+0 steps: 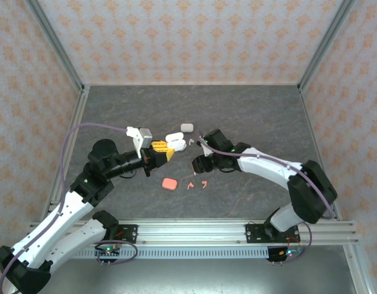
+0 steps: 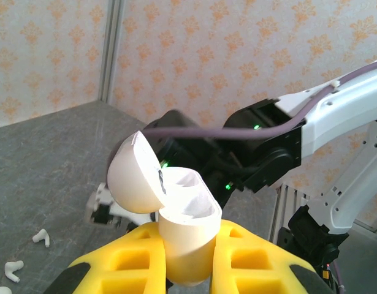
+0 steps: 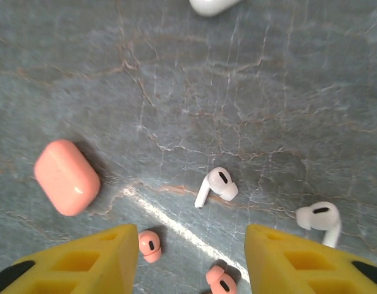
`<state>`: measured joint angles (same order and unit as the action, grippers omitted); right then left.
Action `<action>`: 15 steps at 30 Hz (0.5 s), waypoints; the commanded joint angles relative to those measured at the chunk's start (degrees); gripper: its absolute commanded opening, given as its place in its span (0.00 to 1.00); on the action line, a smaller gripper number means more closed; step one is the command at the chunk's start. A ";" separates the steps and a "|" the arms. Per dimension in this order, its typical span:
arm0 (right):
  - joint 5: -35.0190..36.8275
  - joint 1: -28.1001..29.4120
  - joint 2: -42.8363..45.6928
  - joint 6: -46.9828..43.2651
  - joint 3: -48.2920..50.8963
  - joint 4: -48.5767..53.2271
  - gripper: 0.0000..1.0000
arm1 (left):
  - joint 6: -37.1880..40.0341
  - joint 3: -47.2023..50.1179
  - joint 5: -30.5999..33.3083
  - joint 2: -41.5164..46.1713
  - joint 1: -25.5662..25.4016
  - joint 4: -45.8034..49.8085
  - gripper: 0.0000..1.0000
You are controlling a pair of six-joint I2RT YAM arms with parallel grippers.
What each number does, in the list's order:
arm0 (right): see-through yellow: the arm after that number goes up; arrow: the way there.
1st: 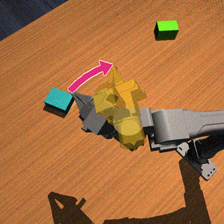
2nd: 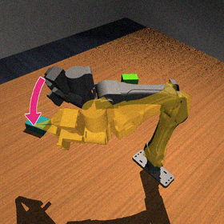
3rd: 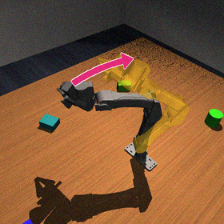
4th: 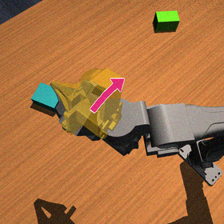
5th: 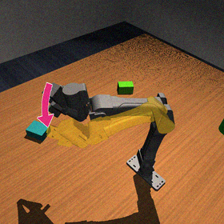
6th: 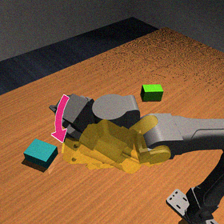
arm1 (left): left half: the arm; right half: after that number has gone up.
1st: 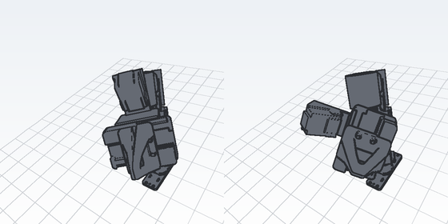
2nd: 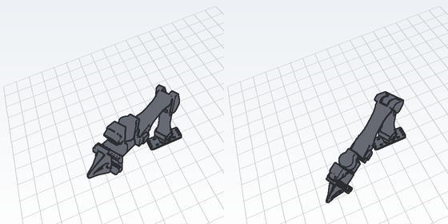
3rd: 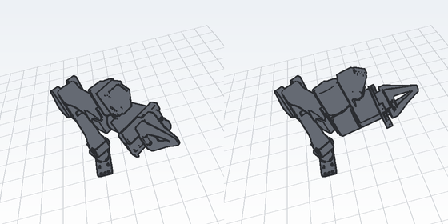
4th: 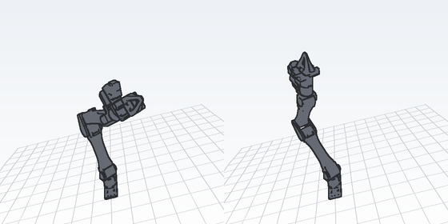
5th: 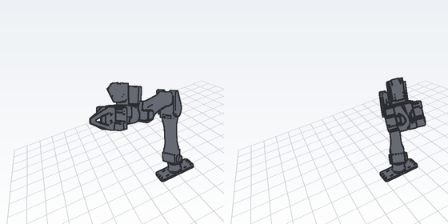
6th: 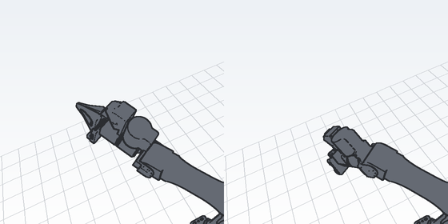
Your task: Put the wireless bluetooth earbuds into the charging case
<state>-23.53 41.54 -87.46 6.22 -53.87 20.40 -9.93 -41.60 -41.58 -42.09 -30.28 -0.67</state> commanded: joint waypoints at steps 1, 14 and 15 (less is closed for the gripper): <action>2.73 1.97 -4.01 -0.78 -4.27 2.18 0.48 | 0.98 -0.03 -1.48 0.91 -0.39 -0.65 0.00; 7.27 2.76 -14.60 -2.37 -11.25 5.44 0.45 | 0.71 -0.15 -1.31 1.39 -0.39 0.17 0.00; 6.89 2.76 -15.23 -2.42 -11.25 5.52 0.45 | 0.71 -0.07 -1.24 1.44 -0.39 0.16 0.00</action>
<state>-18.20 44.23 -101.16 5.04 -63.66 23.40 -9.96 -41.60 -41.60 -41.63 -30.28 -0.25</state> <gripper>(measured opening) 0.450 0.153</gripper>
